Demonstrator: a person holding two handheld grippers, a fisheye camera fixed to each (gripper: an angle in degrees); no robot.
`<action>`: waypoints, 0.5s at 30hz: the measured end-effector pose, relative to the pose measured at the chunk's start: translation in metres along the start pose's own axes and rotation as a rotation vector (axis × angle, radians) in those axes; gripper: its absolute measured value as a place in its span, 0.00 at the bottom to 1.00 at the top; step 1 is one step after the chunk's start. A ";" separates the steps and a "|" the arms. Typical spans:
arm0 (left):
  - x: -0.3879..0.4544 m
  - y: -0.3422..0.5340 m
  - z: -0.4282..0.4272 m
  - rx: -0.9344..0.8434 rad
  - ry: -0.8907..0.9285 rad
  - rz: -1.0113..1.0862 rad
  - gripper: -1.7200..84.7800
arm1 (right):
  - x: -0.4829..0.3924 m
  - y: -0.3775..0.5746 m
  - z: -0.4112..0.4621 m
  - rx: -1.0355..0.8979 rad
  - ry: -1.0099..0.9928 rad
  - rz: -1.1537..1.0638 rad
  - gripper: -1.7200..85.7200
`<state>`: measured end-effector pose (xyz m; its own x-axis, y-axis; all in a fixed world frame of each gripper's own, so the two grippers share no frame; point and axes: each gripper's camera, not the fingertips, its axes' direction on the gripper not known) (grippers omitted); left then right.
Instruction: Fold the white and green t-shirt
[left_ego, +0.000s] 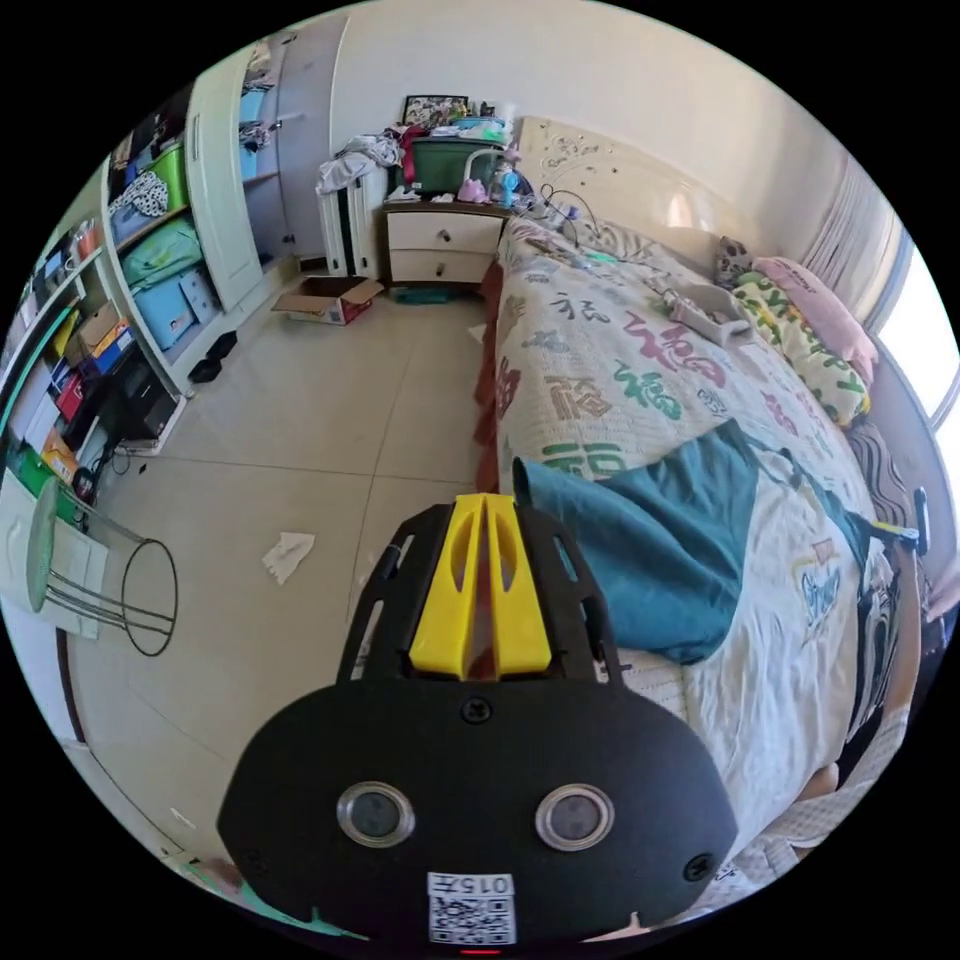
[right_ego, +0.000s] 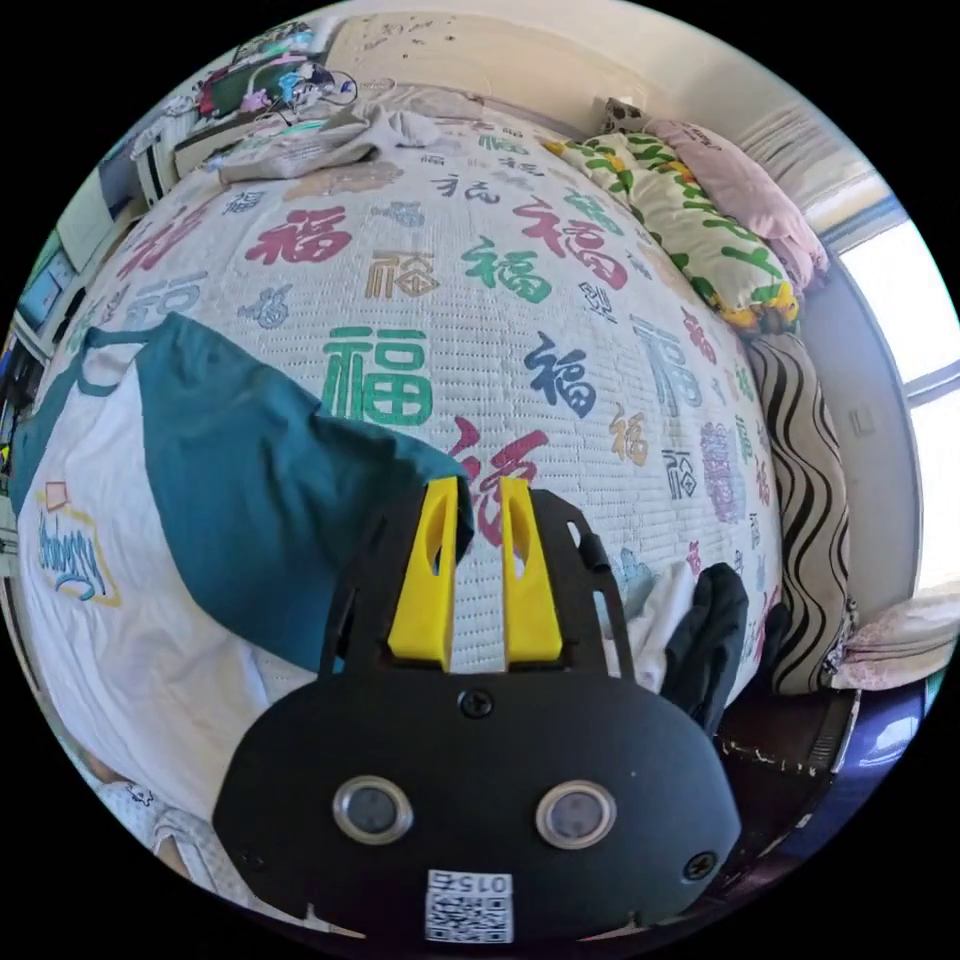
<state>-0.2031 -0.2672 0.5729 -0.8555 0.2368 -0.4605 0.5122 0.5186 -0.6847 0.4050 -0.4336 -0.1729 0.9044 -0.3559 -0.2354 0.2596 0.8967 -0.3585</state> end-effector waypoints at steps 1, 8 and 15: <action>-0.003 0.000 0.001 -0.006 -0.007 0.012 0.03 | -0.002 -0.003 -0.013 0.047 0.013 0.001 0.12; 0.070 -0.049 -0.042 0.191 0.253 0.230 0.11 | -0.051 -0.050 -0.072 0.303 -0.410 -0.124 0.15; 0.192 -0.091 0.044 -0.033 0.252 0.404 0.12 | -0.075 -0.078 -0.042 0.067 0.109 -0.075 0.14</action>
<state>-0.4105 -0.3049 0.5213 -0.5825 0.6144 -0.5321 0.8083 0.3688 -0.4590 0.3028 -0.4878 -0.1651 0.8405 -0.4458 -0.3078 0.3505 0.8807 -0.3185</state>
